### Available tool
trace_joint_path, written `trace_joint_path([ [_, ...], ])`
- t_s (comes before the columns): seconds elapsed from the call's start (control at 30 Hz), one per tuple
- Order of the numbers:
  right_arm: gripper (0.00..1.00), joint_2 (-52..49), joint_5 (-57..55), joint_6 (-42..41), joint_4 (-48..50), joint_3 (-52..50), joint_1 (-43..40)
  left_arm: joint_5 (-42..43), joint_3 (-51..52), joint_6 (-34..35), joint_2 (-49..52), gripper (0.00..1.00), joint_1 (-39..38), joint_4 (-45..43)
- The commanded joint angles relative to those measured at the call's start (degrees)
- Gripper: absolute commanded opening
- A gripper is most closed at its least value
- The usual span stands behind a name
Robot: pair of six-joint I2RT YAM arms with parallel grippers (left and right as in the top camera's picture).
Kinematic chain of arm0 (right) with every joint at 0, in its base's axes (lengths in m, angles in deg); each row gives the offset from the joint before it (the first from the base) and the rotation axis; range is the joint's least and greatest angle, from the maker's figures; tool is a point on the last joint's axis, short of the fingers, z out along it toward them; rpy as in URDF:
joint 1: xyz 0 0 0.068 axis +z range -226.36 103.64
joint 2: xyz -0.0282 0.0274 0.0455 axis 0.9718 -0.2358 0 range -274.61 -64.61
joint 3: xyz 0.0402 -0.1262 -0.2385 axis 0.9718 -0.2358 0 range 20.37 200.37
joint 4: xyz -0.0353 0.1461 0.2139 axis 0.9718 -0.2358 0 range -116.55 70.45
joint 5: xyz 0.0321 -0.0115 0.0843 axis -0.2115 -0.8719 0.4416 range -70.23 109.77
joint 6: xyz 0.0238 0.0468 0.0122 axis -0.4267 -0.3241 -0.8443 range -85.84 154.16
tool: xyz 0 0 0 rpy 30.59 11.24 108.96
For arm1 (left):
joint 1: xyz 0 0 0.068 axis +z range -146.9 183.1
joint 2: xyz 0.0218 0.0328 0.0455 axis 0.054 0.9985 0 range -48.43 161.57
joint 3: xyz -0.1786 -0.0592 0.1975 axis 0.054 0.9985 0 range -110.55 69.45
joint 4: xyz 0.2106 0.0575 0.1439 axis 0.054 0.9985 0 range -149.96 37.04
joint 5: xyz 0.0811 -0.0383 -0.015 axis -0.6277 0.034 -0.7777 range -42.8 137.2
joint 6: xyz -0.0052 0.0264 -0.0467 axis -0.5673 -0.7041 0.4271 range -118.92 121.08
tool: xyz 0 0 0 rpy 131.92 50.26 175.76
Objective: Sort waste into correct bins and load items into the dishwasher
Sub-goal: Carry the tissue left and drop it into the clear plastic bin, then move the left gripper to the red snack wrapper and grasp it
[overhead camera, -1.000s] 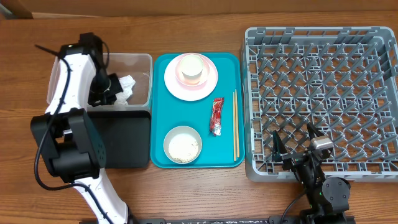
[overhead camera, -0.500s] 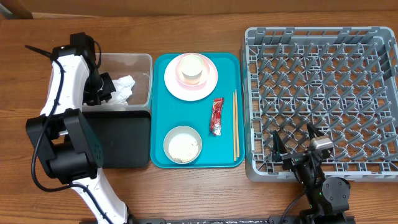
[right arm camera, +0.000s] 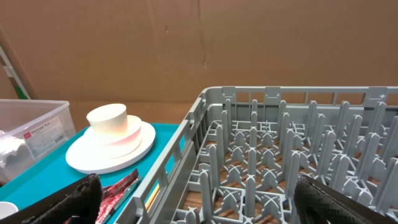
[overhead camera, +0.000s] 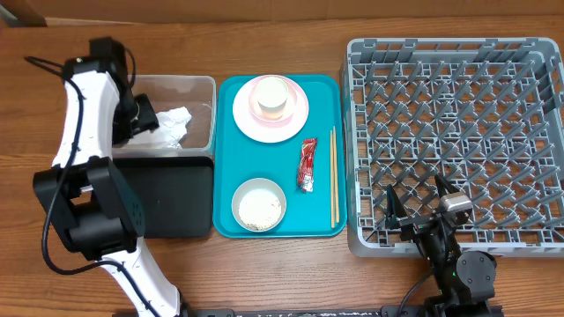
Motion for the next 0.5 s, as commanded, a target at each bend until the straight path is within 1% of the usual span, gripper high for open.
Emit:
trace_joint_path([
  [0.0, 1.0, 0.57, -0.04, 0.42, 0.26, -0.61, -0.11, 14.71, -10.88, -4.31, -0.09, 0.57, 0.46, 5.03],
  [0.07, 1.0, 0.57, -0.04, 0.42, 0.26, -0.61, -0.11, 25.94, -17.68, -7.45, -0.11, 0.57, 0.22, 11.34],
  [0.13, 1.0, 0.57, -0.04, 0.42, 0.26, -0.61, -0.11, 35.87, -22.38, -10.8, -0.17, 0.59, -0.28, 17.29],
  [0.2, 1.0, 0.57, -0.04, 0.42, 0.26, -0.61, -0.11, 44.37, -25.03, -15.37, -0.35, 0.62, -1.46, 22.67],
  [0.23, 1.0, 0.57, -0.04, 0.42, 0.26, -0.61, -0.11, 48.28, -25.31, -17.18, -0.52, 0.63, -2.51, 23.5],
  [0.27, 1.0, 0.57, -0.04, 0.42, 0.26, -0.61, -0.11, 49.7, -24.68, -17.2, -1.14, 0.66, -4.09, 23.5],
  [0.33, 1.0, 0.57, -0.04, 0.42, 0.26, -0.61, -0.11, 49.07, -23.63, -17.25, -1.77, 0.65, -7.02, 23.5],
  [0.4, 1.0, 0.57, -0.04, 0.42, 0.26, -0.61, -0.11, 45.88, -22.91, -17.2, -1.9, 0.62, -11.19, 23.5],
  [0.47, 1.0, 0.57, -0.04, 0.42, 0.28, -0.61, -0.11, 41.94, -22.16, -16.0, -1.88, 0.61, -16.0, 23.5],
])
